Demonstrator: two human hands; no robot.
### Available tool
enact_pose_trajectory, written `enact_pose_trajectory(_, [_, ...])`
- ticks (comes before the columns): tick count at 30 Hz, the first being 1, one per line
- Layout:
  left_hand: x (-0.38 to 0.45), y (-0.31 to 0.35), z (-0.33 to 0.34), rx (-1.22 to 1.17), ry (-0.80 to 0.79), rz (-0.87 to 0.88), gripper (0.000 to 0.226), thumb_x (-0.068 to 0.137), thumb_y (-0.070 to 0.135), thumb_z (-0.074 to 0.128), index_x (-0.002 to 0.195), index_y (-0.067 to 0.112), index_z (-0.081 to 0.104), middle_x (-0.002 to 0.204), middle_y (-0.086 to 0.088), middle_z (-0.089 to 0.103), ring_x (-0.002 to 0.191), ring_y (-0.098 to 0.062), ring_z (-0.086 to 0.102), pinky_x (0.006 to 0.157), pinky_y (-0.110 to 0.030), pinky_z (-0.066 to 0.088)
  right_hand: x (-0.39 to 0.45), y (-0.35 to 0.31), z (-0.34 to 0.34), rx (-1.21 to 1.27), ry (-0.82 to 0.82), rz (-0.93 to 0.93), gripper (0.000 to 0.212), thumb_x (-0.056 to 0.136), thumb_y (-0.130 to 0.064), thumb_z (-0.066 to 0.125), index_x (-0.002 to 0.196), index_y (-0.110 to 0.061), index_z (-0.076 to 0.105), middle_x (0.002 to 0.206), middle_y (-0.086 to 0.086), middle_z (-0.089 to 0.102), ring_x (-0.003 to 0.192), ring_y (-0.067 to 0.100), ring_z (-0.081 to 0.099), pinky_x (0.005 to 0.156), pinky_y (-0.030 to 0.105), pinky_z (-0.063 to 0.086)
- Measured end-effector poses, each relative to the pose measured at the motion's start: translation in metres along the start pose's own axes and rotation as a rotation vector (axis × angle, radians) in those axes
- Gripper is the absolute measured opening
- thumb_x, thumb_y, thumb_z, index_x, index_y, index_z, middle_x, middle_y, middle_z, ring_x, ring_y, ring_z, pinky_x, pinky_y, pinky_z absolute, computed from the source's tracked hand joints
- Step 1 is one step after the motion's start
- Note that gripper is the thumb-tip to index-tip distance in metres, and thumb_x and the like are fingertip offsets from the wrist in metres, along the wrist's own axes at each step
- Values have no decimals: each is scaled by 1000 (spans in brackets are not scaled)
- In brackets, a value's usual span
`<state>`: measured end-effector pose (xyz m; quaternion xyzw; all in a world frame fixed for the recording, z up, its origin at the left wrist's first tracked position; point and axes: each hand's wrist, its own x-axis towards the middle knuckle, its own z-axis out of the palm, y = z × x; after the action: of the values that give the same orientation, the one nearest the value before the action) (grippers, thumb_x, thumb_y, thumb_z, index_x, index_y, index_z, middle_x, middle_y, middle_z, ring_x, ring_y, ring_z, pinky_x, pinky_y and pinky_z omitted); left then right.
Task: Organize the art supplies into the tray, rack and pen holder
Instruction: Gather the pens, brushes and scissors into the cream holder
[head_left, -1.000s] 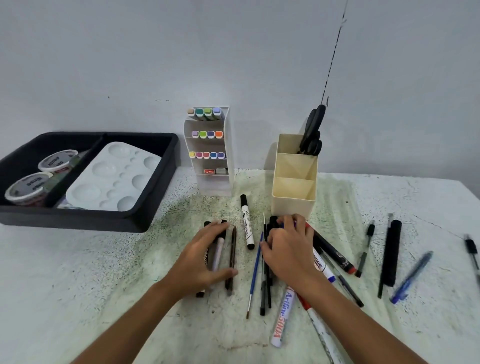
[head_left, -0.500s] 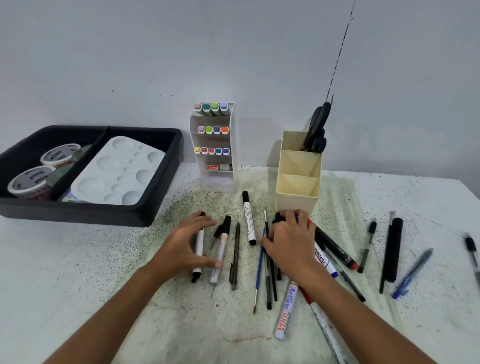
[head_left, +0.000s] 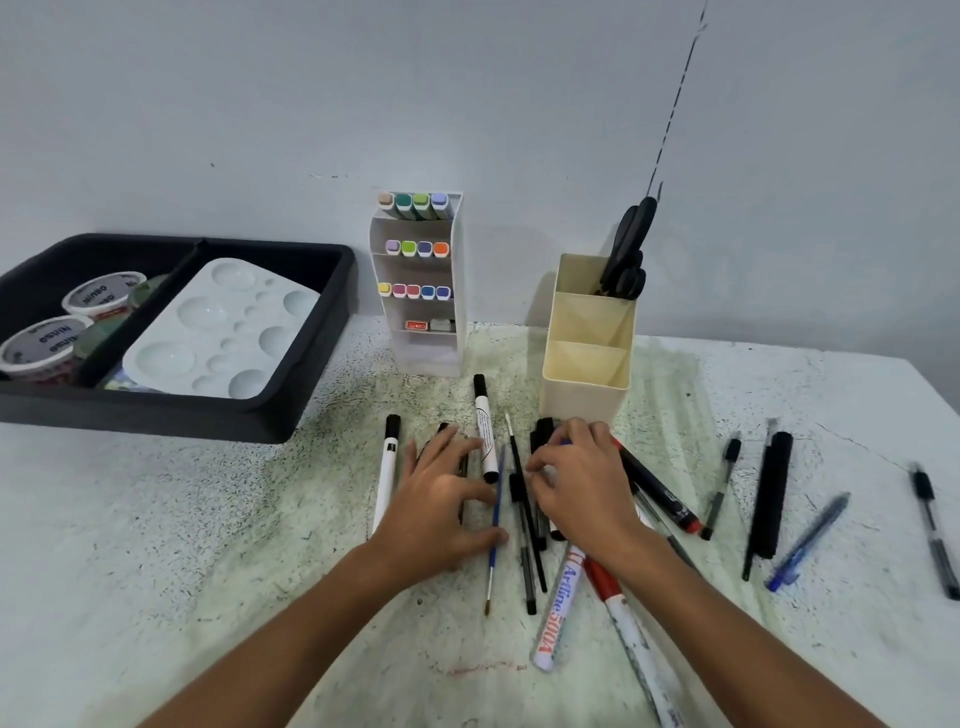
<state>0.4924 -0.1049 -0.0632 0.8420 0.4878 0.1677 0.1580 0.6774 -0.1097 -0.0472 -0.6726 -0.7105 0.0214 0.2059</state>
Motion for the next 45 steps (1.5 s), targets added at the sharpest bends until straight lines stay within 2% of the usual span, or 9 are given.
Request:
enact_pose_trajectory(12, [-4,10,9,155,188,-165,6,71,28,74,66,24,74,131,-3,58,137,-31,35,110,-61,16,10,-20,12,-170,-54,39,27,87,-39,61,90,-17,75,111,6,55,107,29,43,87,42,38])
enact_pose_trajectory(16, [-2,15,9,149,292,-265,12,65,32,62,58,26,70,112,3,63,114,-22,36,86,-40,22,12,-24,11,-89,-99,97,23,87,-31,57,91,-15,73,110,5,54,107,27,42,88,39,39])
enact_pose_trajectory(24, [10,7,-33,-12,249,-188,7,87,20,63,85,19,69,79,7,69,73,-13,60,66,-31,48,20,-21,-21,783,39,308,11,88,-9,62,78,-11,58,73,5,61,67,15,55,63,30,48])
enact_pose_trajectory(28, [16,4,-49,-27,194,-79,9,89,18,64,90,18,73,82,8,67,71,-6,52,69,-24,44,28,-19,-34,1024,-1,285,18,90,-1,59,84,-18,57,75,3,60,65,12,54,60,26,48])
enact_pose_trajectory(32, [25,0,-62,23,179,22,8,88,22,67,90,22,74,82,12,67,76,-6,54,86,-35,44,37,-14,-44,723,-131,117,13,80,-13,75,79,-20,65,74,-7,62,61,1,53,59,14,43])
enact_pose_trajectory(35, [29,-1,-68,137,177,63,6,86,27,68,88,28,74,83,17,67,84,-5,55,101,-45,27,40,-12,-45,592,-337,107,11,76,-18,80,79,-10,73,73,7,68,60,10,55,62,26,45])
enact_pose_trajectory(39, [35,-3,-68,206,376,126,19,82,37,64,93,24,70,100,9,67,103,-14,56,105,-46,19,39,-13,-46,752,-366,177,4,79,-6,75,76,-8,74,61,0,64,51,2,50,56,17,42])
enact_pose_trajectory(42, [31,7,-65,-25,678,-3,21,83,31,63,96,17,55,97,5,53,91,-12,46,84,-22,32,34,-14,-48,988,-304,322,8,82,-2,70,76,-6,70,62,-1,64,45,-1,49,46,10,38])
enact_pose_trajectory(45, [32,22,-60,-603,545,-373,27,86,22,68,99,20,45,93,4,53,76,-10,51,66,-19,40,27,-17,-43,1197,-295,450,11,82,-4,71,73,-10,69,64,3,62,47,7,38,44,18,28])
